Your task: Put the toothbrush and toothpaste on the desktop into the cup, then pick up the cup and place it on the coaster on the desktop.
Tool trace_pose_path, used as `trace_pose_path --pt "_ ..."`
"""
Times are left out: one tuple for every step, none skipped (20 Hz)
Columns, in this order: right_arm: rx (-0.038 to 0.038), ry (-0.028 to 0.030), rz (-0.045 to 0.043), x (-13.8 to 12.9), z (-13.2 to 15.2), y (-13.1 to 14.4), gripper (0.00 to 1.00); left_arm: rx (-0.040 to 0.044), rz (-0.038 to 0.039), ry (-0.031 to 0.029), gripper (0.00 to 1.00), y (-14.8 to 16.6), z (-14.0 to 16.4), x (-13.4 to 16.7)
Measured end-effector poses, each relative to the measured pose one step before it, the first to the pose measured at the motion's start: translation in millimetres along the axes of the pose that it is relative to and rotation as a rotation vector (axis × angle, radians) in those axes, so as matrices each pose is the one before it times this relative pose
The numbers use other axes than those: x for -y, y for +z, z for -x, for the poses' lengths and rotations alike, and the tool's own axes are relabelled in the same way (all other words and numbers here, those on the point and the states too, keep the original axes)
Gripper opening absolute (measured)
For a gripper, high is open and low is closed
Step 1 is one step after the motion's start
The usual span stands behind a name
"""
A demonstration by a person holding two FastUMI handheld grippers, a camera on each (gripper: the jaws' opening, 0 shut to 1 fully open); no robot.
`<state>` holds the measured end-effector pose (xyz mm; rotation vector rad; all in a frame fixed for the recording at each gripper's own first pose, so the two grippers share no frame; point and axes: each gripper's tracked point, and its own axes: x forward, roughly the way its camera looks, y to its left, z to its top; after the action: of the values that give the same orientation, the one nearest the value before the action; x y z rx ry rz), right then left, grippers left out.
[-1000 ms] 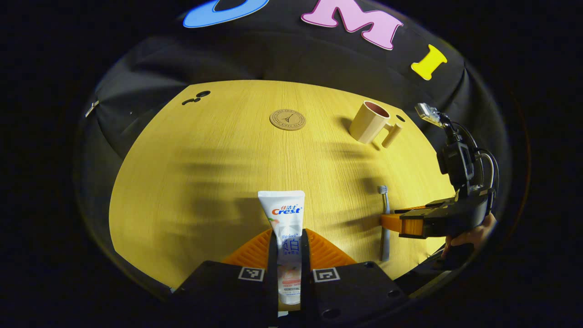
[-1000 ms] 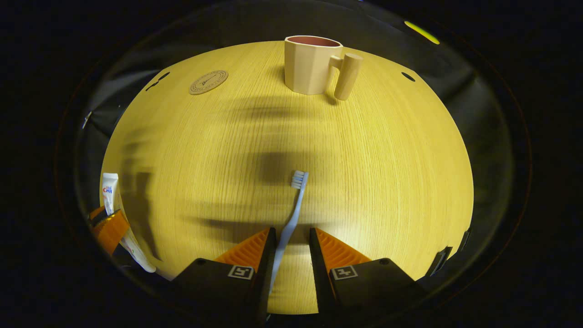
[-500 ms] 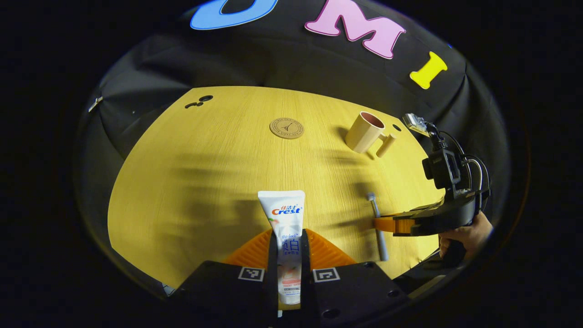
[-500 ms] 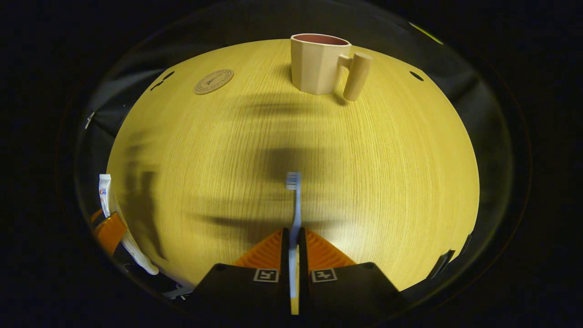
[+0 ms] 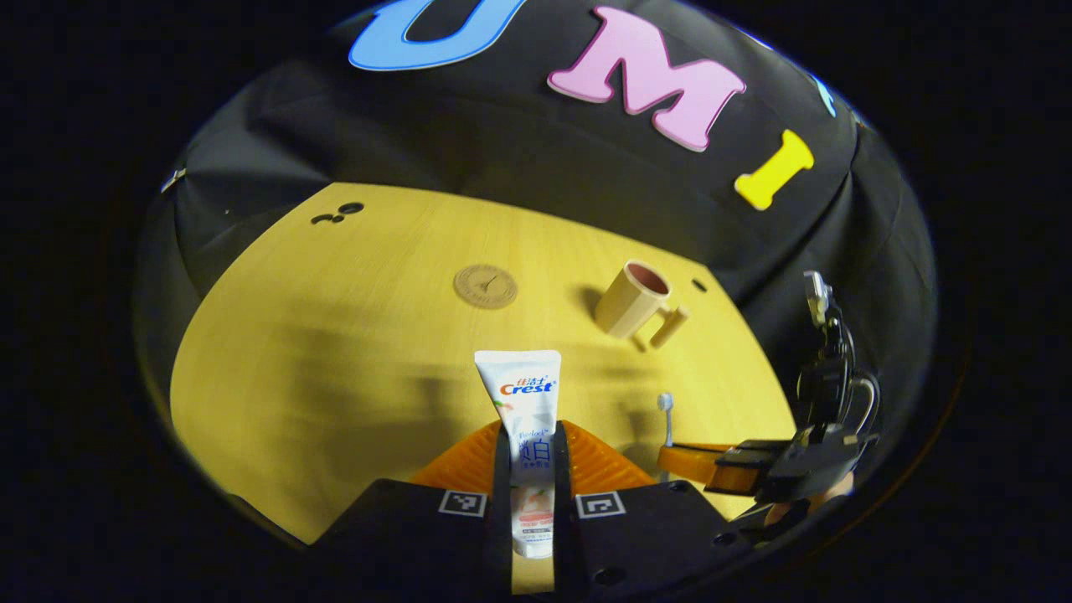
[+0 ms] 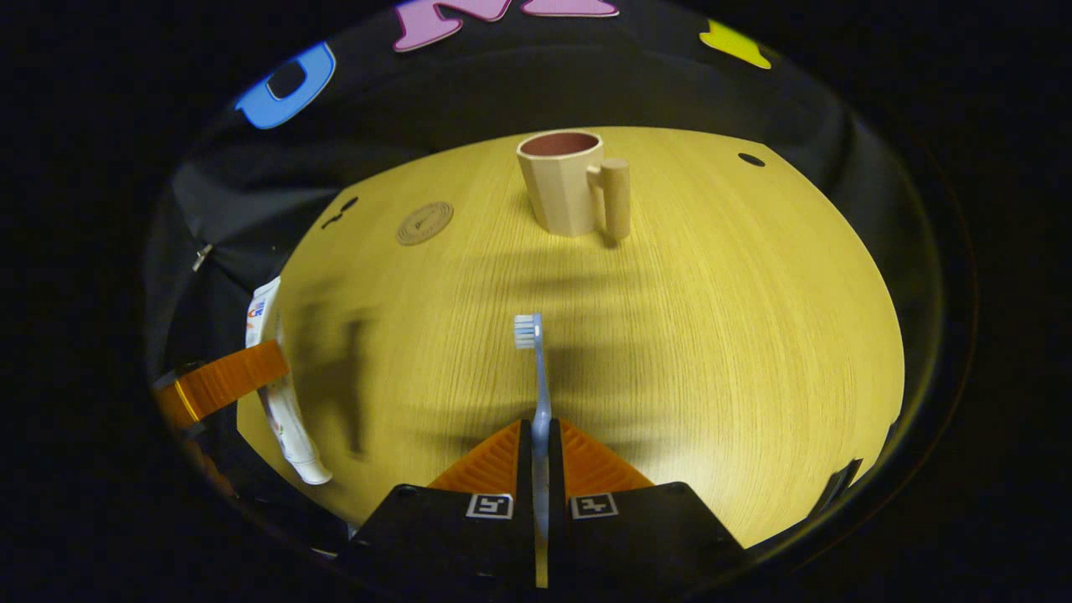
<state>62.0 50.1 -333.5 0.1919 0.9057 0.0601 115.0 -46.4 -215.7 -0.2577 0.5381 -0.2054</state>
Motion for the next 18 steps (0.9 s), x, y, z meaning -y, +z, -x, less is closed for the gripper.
trace_pose_path --pt "0.03396 0.02421 -0.01512 0.81 7.23 8.63 0.1 0.03697 0.01085 -0.0205 0.24 11.34 -3.42 9.35" --pt "0.03498 0.0221 -0.01357 0.89 6.11 9.97 0.1 0.03255 0.01025 -0.01538 0.24 12.05 -4.73 9.76" --pt "0.03072 0.02405 -0.00832 -0.46 7.51 10.55 0.1 0.03312 0.0084 -0.01364 0.24 11.67 -6.27 8.77" --pt "0.03343 0.03529 -0.00842 -3.12 6.73 11.8 0.1 0.03464 0.0085 -0.01561 0.24 12.72 -6.51 9.62" --pt "0.03158 0.03776 -0.00616 -2.82 5.19 10.14 0.1 0.03245 0.01052 -0.02081 0.24 9.85 -7.86 10.74" --pt "0.02741 0.03339 -0.00572 -2.91 4.09 10.39 0.1 0.03007 0.01191 -0.02498 0.24 10.58 -8.53 11.67" --pt "0.03078 0.02835 -0.00342 -2.53 6.53 11.59 0.1 0.02566 0.00977 -0.02296 0.24 6.24 -10.34 8.99" --pt "0.02981 0.0237 -0.00071 -0.79 3.35 12.45 0.1 0.02779 0.00523 -0.01408 0.24 8.25 -9.18 6.4" --pt "0.02377 0.0232 -0.00179 -0.31 2.7 11.36 0.1 0.03051 0.00347 -0.00636 0.24 7.52 -8.63 4.63" --pt "0.0214 0.02211 -0.00279 -0.73 0.55 8.87 0.1 0.03192 0.00902 -0.00709 0.24 6.65 -8.62 4.65" --pt "0.01836 0.01814 -0.00024 -0.54 2.62 8.41 0.1 0.03367 0.01784 -0.00878 0.24 5.99 -7.55 5.97" --pt "0.01397 0.01556 0.00484 0.01 2.01 4.11 0.1 0.02797 0.02006 -0.01224 0.24 6.22 -8.71 6.7" --pt "0.01397 0.01068 0.00956 0.18 5.13 4.6 0.1 0.01674 0.0143 -0.01595 0.24 3.45 -12.08 5.64" --pt "0.00682 0.0135 0.01322 -2.63 3.9 2.53 0.1 0.01392 0.0055 -0.00849 0.24 -0.09 -9.79 0.96" --pt "0.00492 0.00657 0.01273 2.65 0.68 2.72 0.1 0.01668 -0.00415 -0.0036 0.19 1.57 -12.47 0.35" --pt "0.00705 0.00674 0.00796 2.45 -1.79 2.77 0.1 0.022 -0.00667 -0.00192 0.24 2.99 -12.24 0.93" --pt "0.00457 0.00206 0.00612 4.71 -3.86 2.09 0.1 0.02747 -0.00289 -0.01002 0.24 2.83 -12.95 2.39" --pt "0.00327 0.00259 0.00196 3.59 -0.52 2.4 0.1 0.02121 -0.00035 -0.01048 0.24 4.17 -8.67 2.71"
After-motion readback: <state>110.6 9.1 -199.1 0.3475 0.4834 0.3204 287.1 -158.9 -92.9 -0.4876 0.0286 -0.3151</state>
